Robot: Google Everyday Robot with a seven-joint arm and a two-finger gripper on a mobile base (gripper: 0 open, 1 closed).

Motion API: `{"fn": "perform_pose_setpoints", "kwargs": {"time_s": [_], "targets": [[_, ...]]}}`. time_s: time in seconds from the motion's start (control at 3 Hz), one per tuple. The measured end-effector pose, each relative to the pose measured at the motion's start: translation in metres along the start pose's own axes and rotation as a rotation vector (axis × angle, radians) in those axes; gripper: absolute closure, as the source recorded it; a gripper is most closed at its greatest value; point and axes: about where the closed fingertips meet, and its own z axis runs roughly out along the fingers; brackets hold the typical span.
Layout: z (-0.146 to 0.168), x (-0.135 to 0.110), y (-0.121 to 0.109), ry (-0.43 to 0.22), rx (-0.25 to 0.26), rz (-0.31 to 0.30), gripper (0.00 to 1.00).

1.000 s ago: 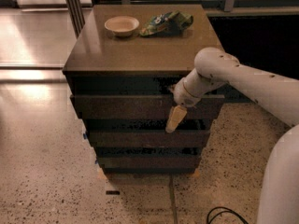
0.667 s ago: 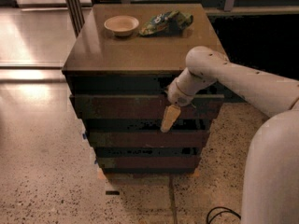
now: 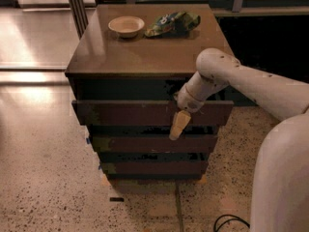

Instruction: Open top drawer

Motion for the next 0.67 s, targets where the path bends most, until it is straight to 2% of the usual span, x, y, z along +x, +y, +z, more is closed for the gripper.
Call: {"fn": "perform_pose_setpoints", "kwargs": {"time_s": [0.67], "targets": [[0.0017,-0.0016,0.0028,-0.005,-0.017,-0.004,0.0]]}}
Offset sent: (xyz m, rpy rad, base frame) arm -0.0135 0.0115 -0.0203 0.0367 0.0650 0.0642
